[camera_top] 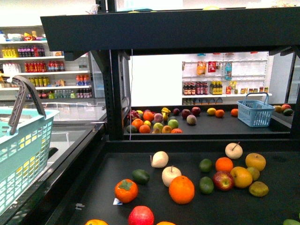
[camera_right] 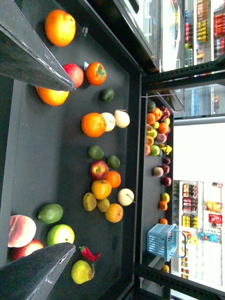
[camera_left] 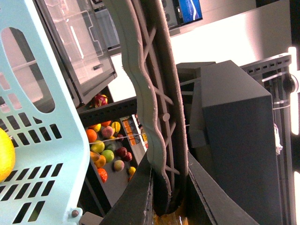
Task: Pick lemon from shelf
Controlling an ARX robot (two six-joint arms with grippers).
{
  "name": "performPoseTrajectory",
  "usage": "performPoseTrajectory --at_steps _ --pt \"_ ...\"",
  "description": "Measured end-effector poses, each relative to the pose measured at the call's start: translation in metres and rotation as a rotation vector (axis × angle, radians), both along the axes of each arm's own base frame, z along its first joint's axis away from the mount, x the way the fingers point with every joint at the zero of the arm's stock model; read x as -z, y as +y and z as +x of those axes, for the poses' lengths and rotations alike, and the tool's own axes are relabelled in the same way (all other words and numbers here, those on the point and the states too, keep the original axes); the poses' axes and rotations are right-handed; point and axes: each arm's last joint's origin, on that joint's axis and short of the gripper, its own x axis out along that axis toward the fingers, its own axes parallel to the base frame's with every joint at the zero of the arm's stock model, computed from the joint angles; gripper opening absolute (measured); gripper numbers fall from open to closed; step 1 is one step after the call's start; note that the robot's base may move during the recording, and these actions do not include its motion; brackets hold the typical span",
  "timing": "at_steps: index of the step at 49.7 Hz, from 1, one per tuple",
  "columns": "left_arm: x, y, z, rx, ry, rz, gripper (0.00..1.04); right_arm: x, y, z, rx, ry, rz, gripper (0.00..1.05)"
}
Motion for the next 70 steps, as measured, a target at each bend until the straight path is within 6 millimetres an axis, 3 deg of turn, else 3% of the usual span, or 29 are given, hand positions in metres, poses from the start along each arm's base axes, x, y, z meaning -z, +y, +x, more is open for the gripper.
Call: performPoseTrajectory --at_steps 8,33,50,57,70 --pt "0.014 0.012 0.002 0.001 0.019 -0.011 0.12 0.000 0.000 0.000 0.000 0.000 0.000 0.97" --pt "0.035 0.007 0.012 0.122 -0.019 -0.016 0.12 0.000 0.000 0.000 0.000 0.000 0.000 0.97" --pt "0.044 0.020 0.005 0.096 0.003 -0.016 0.69 0.000 0.000 0.000 0.000 0.000 0.000 0.97" --pt "0.036 0.030 -0.003 0.070 0.014 -0.015 0.97 0.000 0.000 0.000 0.000 0.000 0.000 0.97" --pt "0.007 0.032 -0.029 0.058 0.031 0.004 0.97 0.000 0.000 0.000 0.000 0.000 0.000 0.97"
